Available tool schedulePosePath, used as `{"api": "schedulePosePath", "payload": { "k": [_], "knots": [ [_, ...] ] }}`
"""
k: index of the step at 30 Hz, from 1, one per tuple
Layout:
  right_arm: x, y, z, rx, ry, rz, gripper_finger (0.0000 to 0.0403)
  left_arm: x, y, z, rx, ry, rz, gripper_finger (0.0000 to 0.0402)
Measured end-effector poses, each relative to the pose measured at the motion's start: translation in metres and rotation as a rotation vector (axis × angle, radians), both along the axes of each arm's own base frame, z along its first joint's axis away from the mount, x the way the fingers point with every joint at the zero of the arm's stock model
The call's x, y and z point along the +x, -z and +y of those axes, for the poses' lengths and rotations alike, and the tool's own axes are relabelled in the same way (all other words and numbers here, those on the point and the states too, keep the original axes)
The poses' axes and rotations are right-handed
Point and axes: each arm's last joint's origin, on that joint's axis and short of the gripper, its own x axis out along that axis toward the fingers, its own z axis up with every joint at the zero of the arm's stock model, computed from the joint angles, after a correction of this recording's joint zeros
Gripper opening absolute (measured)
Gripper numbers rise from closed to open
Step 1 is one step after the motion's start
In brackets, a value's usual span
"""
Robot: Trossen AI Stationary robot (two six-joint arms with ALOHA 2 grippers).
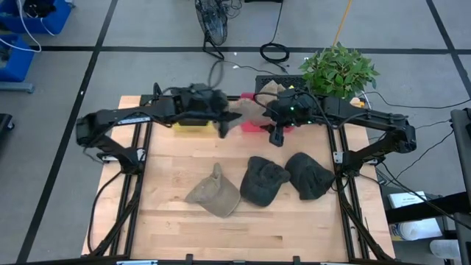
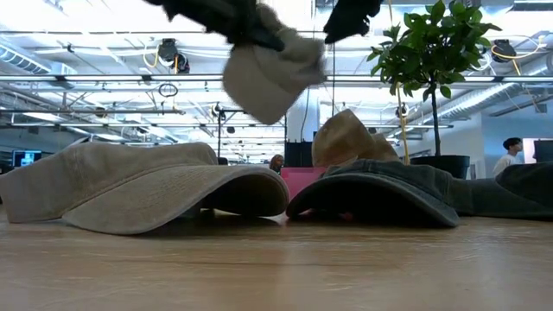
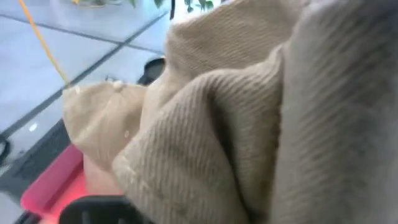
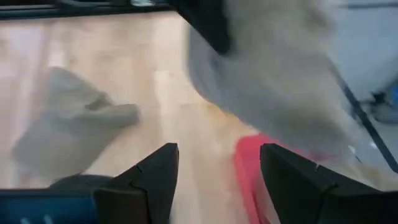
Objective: Pick & Place hat
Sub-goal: Put the brown cap into the red bin
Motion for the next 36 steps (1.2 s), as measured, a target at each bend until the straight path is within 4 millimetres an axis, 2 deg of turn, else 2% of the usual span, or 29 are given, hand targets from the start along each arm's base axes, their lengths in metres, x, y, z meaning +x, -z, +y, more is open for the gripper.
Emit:
{"api": "schedulePosePath", "payload": {
  "k": [5, 7, 10, 14, 18, 20, 24, 26, 31, 36],
  "knots": [
    [0.004, 0.021, -0.005, 0.019, 0.12, 0.0, 0.0212, -0.037, 0.021, 0.011, -0.081, 0.038, -0.074, 0.0013],
    [0.007, 0.033, -0.009, 0.019, 0.133, -0.028, 0.0212, -0.046, 0.018, 0.012, -0.061, 0.066, -0.156, 0.0012],
    [0.013, 0.053, -0.013, 0.035, 0.159, -0.089, 0.0212, -0.065, 0.021, 0.014, -0.076, 0.087, -0.187, 0.0012],
    [0.02, 0.06, -0.023, 0.085, 0.139, -0.273, 0.0213, -0.08, 0.018, 0.017, -0.088, 0.127, -0.248, 0.0014],
    [0.026, 0.059, -0.035, 0.183, 0.094, -0.41, 0.0213, -0.082, 0.014, 0.02, -0.093, 0.172, -0.291, 0.0012],
    [0.027, 0.061, -0.041, 0.202, 0.086, -0.419, 0.0218, -0.081, 0.011, 0.021, -0.09, 0.184, -0.321, 0.0012],
    [0.035, 0.06, -0.054, 0.235, 0.029, -0.453, 0.0242, -0.078, 0.01, 0.02, -0.103, 0.198, -0.344, 0.0012],
    [0.041, 0.054, -0.058, 0.232, -0.01, -0.483, 0.0258, -0.077, 0.01, 0.018, -0.104, 0.204, -0.344, 0.0014],
    [0.053, 0.043, -0.057, 0.191, -0.125, -0.536, 0.0289, -0.075, 0.008, 0.014, -0.104, 0.224, -0.358, 0.0012],
    [0.059, 0.038, -0.049, 0.127, -0.213, -0.582, 0.0295, -0.075, 0.006, 0.014, -0.115, 0.217, -0.374, 0.0014]
  ]
}}
